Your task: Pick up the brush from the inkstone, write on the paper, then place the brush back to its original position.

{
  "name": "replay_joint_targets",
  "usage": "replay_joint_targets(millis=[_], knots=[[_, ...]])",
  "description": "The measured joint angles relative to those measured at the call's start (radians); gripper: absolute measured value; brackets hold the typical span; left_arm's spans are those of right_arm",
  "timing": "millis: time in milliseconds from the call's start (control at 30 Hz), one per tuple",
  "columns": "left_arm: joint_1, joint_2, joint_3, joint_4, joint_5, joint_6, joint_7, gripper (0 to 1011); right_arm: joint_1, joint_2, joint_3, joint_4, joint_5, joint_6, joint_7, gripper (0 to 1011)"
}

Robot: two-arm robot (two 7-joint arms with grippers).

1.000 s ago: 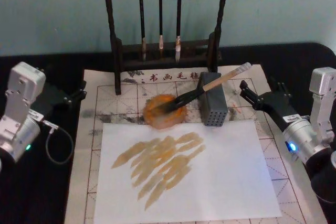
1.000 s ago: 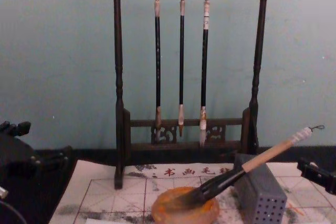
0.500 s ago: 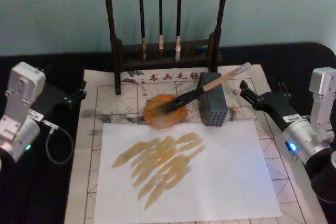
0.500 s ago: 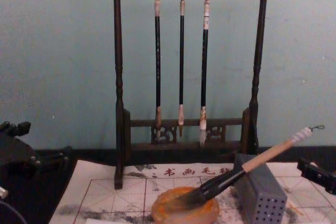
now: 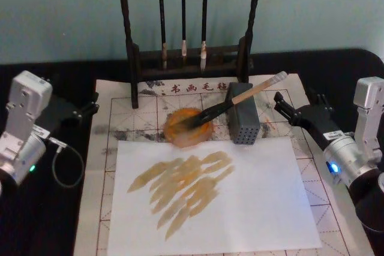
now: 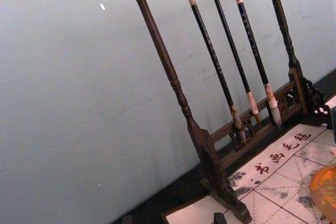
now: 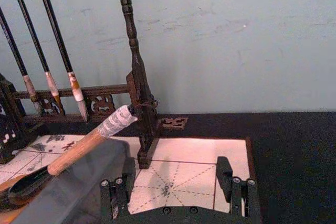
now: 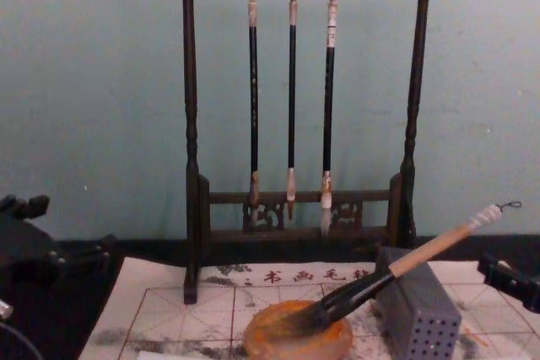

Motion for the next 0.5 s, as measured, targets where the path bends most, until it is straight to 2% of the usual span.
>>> replay_joint_targets(millis=[500], knots=[[0.0, 0.0, 0.0, 0.0, 0.0, 0.0, 0.0, 1001, 0.0, 0.0, 0.0, 0.0, 0.0, 0.0, 0.0, 1000]])
